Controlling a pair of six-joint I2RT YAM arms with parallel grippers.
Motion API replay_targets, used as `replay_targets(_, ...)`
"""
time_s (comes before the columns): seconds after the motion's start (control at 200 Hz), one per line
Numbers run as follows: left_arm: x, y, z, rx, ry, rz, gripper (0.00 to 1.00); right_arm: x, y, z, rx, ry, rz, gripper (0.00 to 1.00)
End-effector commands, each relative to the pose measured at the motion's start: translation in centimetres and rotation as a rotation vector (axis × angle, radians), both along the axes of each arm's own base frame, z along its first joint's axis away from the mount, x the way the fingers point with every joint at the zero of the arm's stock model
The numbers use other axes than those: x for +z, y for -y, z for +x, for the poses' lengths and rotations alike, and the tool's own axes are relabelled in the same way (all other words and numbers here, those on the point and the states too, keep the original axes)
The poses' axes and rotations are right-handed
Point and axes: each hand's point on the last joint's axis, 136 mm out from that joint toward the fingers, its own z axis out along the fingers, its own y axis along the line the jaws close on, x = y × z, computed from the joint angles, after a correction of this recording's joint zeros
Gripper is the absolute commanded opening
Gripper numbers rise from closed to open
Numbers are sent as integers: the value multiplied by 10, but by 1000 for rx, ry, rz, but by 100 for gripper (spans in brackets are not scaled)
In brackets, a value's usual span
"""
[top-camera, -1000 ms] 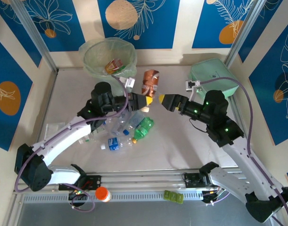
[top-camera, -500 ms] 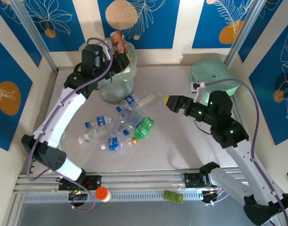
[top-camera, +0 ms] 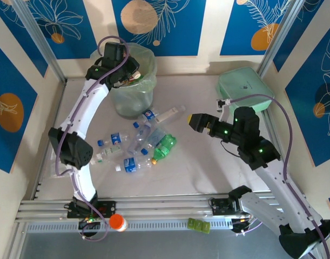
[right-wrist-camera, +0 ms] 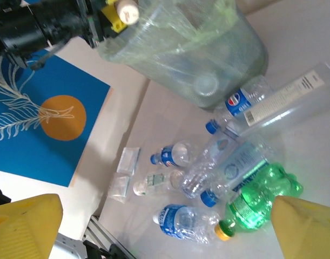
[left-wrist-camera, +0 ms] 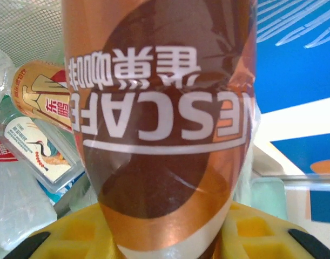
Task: Put the plastic bottles in the bin
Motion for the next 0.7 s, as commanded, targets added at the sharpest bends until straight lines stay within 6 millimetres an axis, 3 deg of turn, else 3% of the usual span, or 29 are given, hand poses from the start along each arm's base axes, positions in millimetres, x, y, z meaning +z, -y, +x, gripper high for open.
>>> replay_targets(0.0, 5, -1, 19, 25, 8, -75, 9, -7, 0, 5, -16, -15, 11, 99)
replay_targets(0.335, -31, 5, 55, 17, -44, -99, 28, -26, -10, 0, -4, -21, -28, 96)
replay_targets(0.44, -39, 12, 59, -10, -53, -126, 47, -26, -10, 0, -7, -13, -49, 96)
replay_targets(0.525, -39, 13, 59, -14, -54, -126, 58, -21, -10, 0, -6, 2, -58, 96)
replay_targets(0.695, -27, 6, 54, -20, -36, -113, 66, -15, -8, 0, -7, 23, -78, 96)
